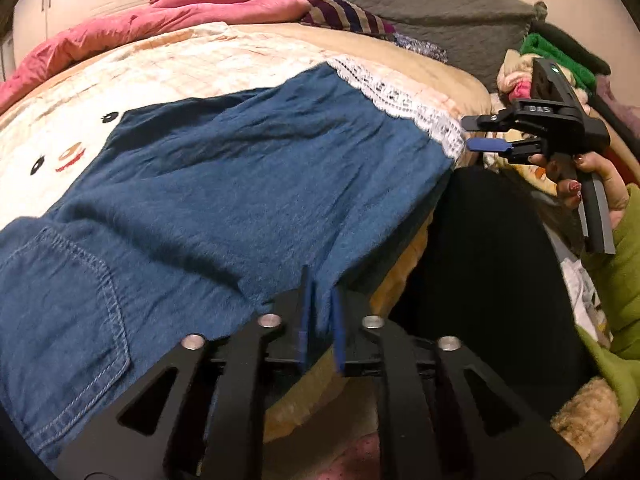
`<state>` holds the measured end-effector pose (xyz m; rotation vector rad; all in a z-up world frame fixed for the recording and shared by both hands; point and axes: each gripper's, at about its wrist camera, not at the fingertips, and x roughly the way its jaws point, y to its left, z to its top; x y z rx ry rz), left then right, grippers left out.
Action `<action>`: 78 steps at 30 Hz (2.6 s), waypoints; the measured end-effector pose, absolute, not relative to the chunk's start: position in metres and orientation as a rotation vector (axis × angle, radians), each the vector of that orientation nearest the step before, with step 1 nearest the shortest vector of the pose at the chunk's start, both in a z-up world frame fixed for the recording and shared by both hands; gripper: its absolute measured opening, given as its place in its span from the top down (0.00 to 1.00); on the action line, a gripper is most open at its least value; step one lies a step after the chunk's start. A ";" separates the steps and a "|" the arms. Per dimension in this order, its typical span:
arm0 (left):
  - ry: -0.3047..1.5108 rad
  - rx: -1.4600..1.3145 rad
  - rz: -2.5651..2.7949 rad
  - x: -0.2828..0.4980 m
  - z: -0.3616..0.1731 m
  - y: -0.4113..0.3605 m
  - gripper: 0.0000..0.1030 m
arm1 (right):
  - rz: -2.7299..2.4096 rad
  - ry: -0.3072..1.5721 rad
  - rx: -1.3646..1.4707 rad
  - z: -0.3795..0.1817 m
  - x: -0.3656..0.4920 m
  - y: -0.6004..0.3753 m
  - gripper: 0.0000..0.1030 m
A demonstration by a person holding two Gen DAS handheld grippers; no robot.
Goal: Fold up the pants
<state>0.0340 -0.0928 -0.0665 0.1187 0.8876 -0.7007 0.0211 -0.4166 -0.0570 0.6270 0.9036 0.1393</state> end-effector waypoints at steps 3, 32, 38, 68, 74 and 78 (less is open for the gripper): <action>0.873 0.090 -0.689 0.026 -0.055 -0.084 0.68 | 0.154 0.850 0.562 -0.037 0.014 -0.413 0.52; 0.882 -0.128 0.033 0.015 -0.029 0.094 0.68 | 0.324 1.038 -0.090 -0.063 0.079 -0.276 0.35; 0.954 -0.132 0.050 0.013 -0.049 0.107 0.61 | 0.333 1.036 -0.098 -0.070 0.077 -0.270 0.24; 1.099 0.033 -0.428 0.215 -0.068 -0.046 0.35 | 0.389 0.983 0.263 -0.046 0.214 -0.359 0.27; 1.091 -0.136 -0.487 0.228 -0.061 -0.032 0.96 | 0.411 1.026 0.265 -0.060 0.227 -0.355 0.70; 1.043 -0.104 -0.467 0.224 -0.059 -0.032 0.96 | 0.404 0.970 0.291 -0.056 0.220 -0.362 0.68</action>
